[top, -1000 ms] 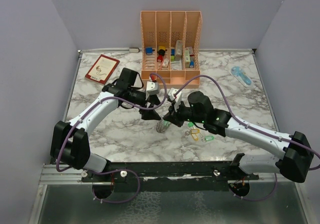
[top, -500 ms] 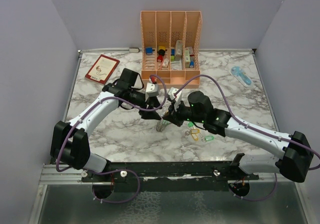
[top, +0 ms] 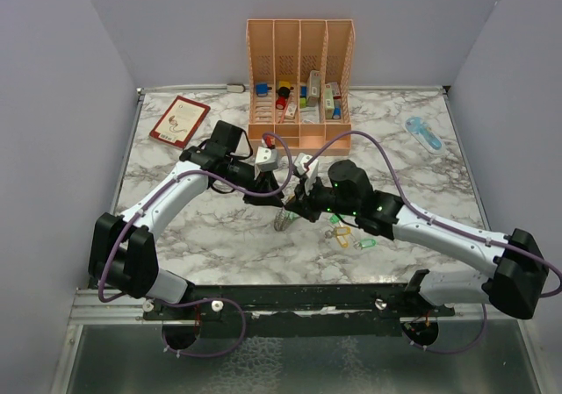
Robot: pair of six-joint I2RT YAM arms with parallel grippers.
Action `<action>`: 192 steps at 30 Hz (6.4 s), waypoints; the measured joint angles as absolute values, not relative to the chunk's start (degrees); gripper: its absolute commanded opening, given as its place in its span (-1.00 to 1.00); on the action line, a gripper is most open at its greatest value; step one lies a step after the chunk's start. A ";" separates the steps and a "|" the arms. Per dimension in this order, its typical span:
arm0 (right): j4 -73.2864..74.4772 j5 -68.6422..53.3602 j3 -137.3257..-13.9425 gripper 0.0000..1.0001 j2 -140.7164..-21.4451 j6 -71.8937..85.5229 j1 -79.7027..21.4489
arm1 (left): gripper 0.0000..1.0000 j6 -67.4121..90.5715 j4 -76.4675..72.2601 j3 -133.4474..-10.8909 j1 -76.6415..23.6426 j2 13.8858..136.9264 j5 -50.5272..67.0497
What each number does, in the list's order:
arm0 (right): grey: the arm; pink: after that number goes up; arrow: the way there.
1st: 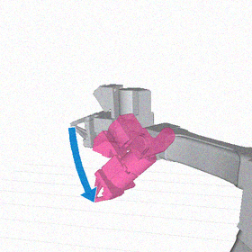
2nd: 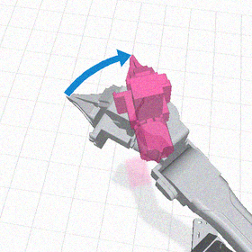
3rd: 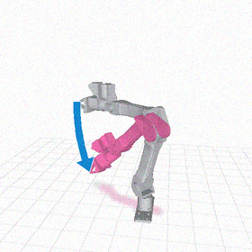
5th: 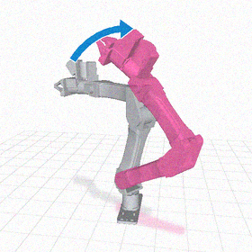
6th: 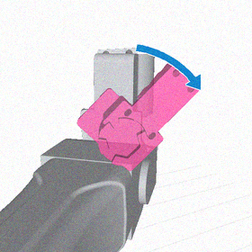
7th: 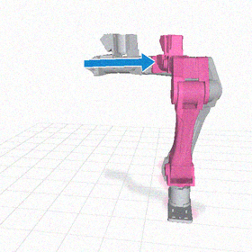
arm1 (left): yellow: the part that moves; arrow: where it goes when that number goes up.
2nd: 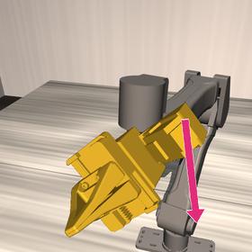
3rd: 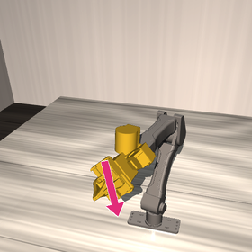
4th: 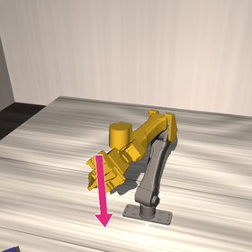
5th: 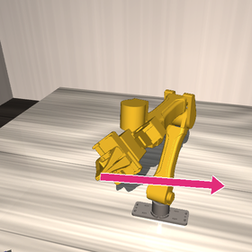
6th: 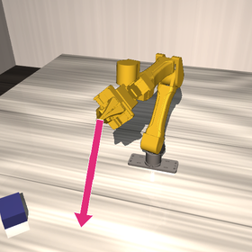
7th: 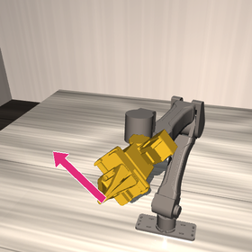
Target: Put the keys on the keyring
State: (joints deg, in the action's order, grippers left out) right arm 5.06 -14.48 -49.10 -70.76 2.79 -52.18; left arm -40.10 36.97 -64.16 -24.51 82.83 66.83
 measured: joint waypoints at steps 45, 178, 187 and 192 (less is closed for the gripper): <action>3.29 9.21 -43.81 -0.01 -58.26 7.07 -52.18 | -1.00 -37.30 28.58 -69.87 -24.84 82.96 48.71; 25.89 -16.23 -54.76 -0.98 -69.17 16.69 -28.08 | -1.00 1.54 -42.74 -27.75 -24.88 64.60 37.95; 20.93 -21.76 -63.26 -0.98 -70.15 17.30 -33.45 | -1.00 2.68 -42.37 -29.61 -24.99 65.28 38.13; 18.55 -21.74 -63.92 -0.98 -72.14 17.72 -36.93 | -1.00 2.13 -40.56 -30.22 -25.65 65.28 38.30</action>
